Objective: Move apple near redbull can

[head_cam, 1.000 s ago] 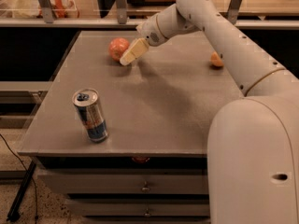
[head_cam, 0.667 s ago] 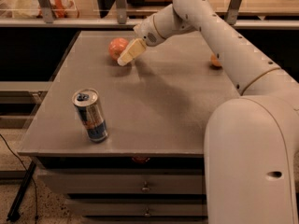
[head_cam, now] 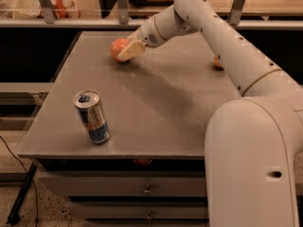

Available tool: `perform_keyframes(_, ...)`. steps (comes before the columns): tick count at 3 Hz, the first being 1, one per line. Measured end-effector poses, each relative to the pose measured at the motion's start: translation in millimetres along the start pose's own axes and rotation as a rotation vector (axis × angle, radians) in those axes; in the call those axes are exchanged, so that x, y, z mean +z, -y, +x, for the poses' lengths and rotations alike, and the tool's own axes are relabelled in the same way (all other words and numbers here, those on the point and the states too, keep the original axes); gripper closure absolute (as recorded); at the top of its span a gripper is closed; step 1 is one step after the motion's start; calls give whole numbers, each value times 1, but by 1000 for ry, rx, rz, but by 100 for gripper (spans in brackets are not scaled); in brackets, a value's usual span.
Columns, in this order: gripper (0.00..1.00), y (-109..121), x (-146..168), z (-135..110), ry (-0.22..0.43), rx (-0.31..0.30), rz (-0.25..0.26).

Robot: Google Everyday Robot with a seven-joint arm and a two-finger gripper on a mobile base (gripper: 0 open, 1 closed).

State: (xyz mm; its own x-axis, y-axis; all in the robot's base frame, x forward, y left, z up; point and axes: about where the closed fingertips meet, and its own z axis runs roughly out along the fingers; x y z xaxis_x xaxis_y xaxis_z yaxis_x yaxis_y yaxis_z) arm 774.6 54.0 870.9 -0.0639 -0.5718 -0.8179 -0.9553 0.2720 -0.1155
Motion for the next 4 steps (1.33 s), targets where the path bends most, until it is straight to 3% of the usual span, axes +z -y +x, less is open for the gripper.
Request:
perform_keyframes(1, 64, 1, -3, 2, -3, 5, 2)
perform_keyframes(2, 95, 3, -12, 6, -13, 12, 15)
perform_keyframes(4, 100, 7, -41, 5, -12, 5, 49)
